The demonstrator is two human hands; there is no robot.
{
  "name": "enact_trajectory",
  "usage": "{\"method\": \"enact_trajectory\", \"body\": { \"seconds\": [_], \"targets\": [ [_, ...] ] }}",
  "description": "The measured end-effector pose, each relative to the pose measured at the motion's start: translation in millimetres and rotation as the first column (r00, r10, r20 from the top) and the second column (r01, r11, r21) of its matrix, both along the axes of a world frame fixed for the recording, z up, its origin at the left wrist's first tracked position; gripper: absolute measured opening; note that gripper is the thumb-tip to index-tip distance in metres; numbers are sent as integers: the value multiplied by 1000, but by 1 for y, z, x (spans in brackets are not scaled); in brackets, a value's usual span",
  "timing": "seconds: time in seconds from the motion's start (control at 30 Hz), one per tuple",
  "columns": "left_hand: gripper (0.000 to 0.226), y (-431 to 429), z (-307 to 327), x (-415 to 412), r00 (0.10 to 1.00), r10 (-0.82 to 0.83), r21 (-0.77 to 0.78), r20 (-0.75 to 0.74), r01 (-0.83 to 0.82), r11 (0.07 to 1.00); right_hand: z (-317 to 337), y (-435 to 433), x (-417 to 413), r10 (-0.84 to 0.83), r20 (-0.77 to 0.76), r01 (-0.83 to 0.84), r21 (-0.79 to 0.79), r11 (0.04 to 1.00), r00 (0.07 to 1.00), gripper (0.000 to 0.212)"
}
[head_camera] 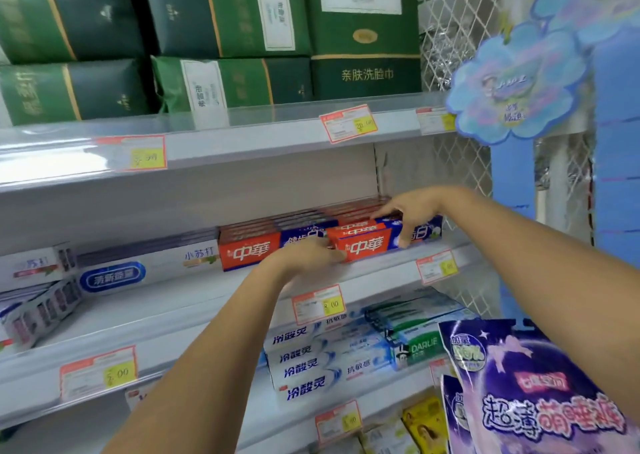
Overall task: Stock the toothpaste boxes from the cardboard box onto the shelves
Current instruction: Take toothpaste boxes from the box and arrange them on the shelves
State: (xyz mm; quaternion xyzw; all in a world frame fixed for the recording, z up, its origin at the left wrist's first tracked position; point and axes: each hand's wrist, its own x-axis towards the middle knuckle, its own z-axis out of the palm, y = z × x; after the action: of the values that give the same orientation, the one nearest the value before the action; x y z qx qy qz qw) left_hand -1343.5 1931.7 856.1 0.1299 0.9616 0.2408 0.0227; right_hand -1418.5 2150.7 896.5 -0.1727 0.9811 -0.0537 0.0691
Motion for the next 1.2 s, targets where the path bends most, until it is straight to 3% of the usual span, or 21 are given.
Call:
{"method": "enact_trajectory", "body": {
  "seconds": [0.17,0.33,0.47,0.53,0.63,0.73,0.77,0.87,0.9,1.1,1.2],
  "targets": [
    [49,14,-5,-16,1000,7,-16,17,-7,1000,-10,16,-7,-30,-39,29,-25,999,999,90],
    [52,19,-12,-36,998,57,255,-2,-54,966,-11,24,-8,-123,39,126,-77,989,992,93],
    [57,24,-14,-46,998,58,290,20,-61,955,-11,30,-9,-186,45,191,-159,969,982,88],
    [61,24,-15,-47,996,91,298,3,-87,951,-14,32,-6,-176,10,174,-220,960,984,85],
    [64,19,-11,-40,990,101,439,-96,-48,897,-13,34,4,-134,-157,64,-385,921,979,79],
    [53,6,2,-32,980,82,645,-180,55,762,-4,36,15,-76,-195,-68,-638,767,978,70],
    [46,2,6,-29,986,68,754,-154,73,652,0,35,20,-62,-150,-70,-740,669,987,68],
    [27,-3,15,-18,1000,12,987,4,-6,158,7,29,33,1,-27,-26,-949,314,1000,57],
    [22,-5,17,-13,999,23,996,34,-35,82,8,27,35,22,-13,-19,-964,266,1000,57],
    [19,-19,11,8,988,111,994,105,-106,0,12,16,50,68,13,-9,-946,325,998,63],
    [28,-24,5,20,989,116,996,92,-92,-4,7,7,60,162,50,-33,-883,467,985,65]
  ]
}}
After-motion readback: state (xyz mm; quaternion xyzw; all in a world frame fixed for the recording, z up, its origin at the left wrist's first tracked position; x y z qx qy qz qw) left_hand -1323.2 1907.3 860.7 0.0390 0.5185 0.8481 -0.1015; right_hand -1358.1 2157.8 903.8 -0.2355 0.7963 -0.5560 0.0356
